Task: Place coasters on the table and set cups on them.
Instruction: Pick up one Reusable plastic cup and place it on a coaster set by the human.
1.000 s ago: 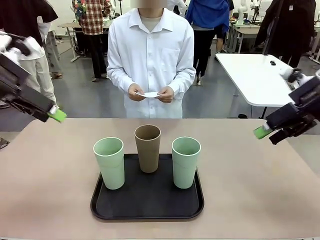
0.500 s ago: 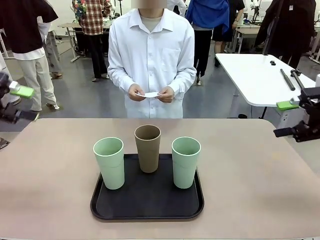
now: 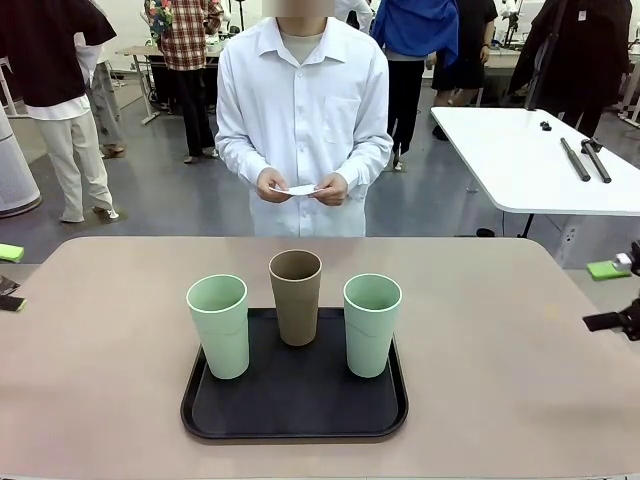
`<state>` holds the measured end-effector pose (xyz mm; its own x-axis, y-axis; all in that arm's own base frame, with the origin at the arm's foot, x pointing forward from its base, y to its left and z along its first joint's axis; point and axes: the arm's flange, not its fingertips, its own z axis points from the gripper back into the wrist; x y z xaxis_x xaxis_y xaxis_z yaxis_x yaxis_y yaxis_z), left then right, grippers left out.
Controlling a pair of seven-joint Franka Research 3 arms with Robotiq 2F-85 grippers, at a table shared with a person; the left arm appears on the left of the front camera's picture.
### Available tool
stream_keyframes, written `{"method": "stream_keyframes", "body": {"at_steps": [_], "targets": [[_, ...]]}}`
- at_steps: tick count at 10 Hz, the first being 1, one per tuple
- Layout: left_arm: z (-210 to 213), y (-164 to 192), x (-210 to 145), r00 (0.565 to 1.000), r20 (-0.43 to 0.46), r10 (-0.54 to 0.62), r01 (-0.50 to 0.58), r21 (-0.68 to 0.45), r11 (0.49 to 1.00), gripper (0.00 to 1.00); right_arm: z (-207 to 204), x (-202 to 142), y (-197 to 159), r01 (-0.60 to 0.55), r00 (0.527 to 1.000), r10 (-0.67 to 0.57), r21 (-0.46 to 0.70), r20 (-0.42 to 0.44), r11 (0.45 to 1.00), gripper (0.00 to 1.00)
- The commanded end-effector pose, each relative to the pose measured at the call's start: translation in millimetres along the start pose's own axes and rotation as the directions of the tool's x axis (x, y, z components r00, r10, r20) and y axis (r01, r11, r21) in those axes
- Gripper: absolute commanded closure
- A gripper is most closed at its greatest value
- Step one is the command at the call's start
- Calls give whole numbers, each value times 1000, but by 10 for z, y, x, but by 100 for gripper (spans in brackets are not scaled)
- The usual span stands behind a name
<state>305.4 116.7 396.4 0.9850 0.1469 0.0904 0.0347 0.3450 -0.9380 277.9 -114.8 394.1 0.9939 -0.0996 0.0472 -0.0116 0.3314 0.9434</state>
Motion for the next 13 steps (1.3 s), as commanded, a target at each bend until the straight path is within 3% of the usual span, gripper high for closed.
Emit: {"method": "stream_keyframes", "body": {"at_steps": [1,4,5,13], "targets": [[-82,-30,-393,999,30,-31,32,-14,999,0,-308,-720,-107,-29,999,29,9,25,1000,0],[-69,-199,-512,996,64,-63,62,14,998,0,-242,-805,-97,-54,998,54,-4,13,999,0],[212,-41,-98,999,45,-10,10,-6,1000,0,260,-206,-67,-7,999,7,6,34,1000,0],[212,-41,-98,999,45,-10,10,-6,1000,0,260,-206,-67,-7,999,7,6,34,1000,0]]}}
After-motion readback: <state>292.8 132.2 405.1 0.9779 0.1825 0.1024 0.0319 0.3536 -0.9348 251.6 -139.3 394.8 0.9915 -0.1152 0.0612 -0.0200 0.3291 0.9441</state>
